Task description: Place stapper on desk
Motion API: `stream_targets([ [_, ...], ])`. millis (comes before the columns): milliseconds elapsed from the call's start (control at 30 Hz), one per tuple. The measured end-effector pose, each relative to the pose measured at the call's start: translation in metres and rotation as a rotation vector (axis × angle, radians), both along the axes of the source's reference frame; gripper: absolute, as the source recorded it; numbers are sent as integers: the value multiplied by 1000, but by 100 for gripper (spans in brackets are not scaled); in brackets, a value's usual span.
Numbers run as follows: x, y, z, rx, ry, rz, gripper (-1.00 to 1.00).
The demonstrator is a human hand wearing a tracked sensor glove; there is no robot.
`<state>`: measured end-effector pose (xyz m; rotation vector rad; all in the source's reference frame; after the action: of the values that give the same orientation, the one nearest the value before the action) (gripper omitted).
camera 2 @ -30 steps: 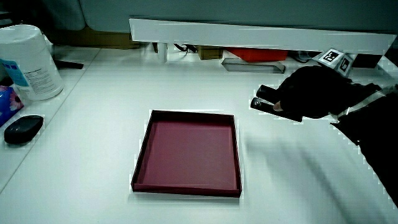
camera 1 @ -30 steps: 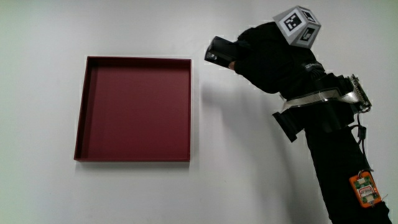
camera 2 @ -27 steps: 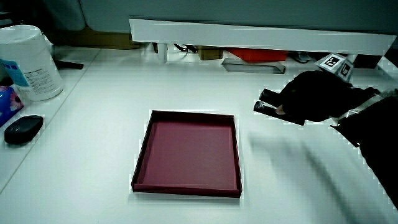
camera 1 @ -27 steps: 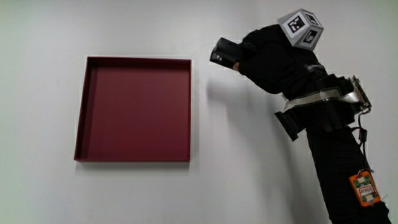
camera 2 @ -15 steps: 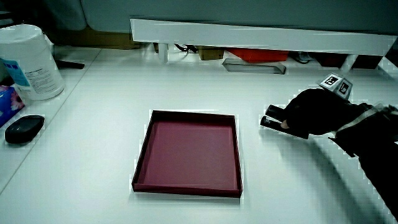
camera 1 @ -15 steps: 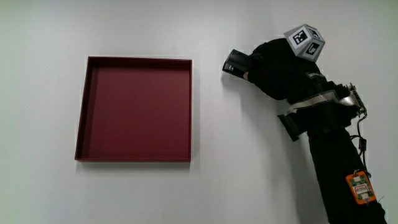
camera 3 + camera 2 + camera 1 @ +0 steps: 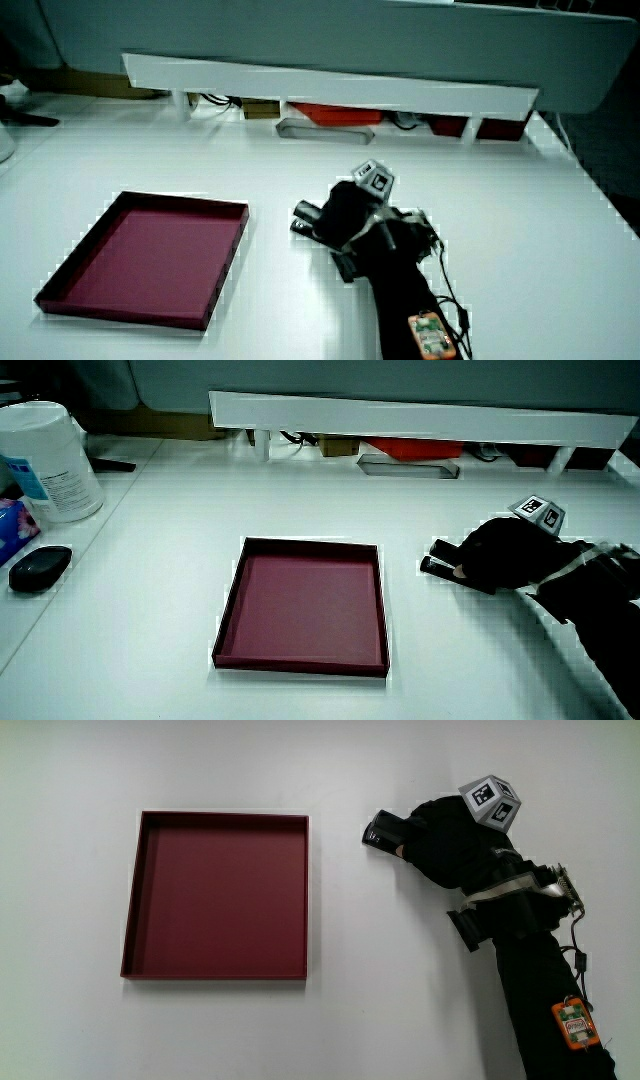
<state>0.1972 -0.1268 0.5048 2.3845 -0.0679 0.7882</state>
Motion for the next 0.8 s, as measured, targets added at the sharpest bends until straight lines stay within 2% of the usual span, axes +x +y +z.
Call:
stream_targets([
  [267, 2, 3, -2, -20, -6, -2, -54],
  [333, 3, 3, -7, -13, 4, -9, -62],
  [400, 2, 4, -16, -37, 6, -29, -71],
  [467, -1, 5, -27, -66, 24, -63, -79],
  [633, -6, 16, -71, -61, 20, -136, -100],
  [700, -7, 22, -88, -65, 22, -176, -100],
  [733, -7, 25, -96, -113, 13, -156, -100],
  [800, -6, 31, -113, -74, 5, -185, -100],
])
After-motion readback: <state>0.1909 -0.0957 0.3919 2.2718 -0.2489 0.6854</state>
